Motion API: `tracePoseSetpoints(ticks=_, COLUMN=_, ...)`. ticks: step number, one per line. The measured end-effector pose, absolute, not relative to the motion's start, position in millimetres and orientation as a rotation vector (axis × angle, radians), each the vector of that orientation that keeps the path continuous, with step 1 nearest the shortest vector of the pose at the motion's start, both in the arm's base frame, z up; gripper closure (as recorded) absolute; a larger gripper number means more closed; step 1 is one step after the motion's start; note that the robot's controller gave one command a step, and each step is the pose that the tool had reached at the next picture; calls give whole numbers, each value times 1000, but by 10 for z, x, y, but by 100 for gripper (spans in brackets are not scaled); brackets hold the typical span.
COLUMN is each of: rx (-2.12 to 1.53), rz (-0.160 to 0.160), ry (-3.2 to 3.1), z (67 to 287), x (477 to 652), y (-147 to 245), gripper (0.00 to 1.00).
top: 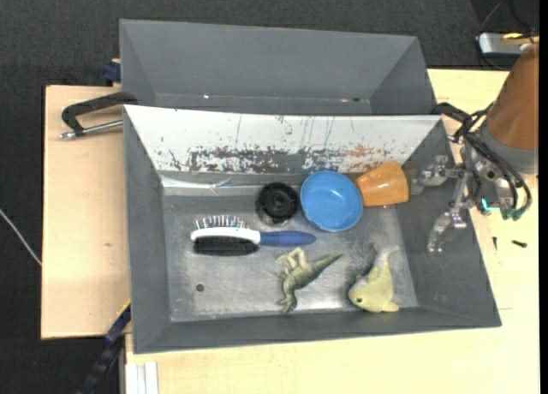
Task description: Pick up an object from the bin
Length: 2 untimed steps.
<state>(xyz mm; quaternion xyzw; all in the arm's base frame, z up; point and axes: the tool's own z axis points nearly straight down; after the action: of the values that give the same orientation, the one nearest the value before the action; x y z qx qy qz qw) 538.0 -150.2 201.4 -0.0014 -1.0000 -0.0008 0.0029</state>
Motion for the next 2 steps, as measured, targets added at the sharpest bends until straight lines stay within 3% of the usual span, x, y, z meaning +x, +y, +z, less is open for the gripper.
tracePoseSetpoints(ticks=1, rx=-417, rz=-11, ry=-3076, z=690, x=5684, y=-1223, gripper=0)
tracePoseSetpoints(ticks=2, rx=-130, rz=1, ry=-3146, z=732, x=5814, y=-229, gripper=0)
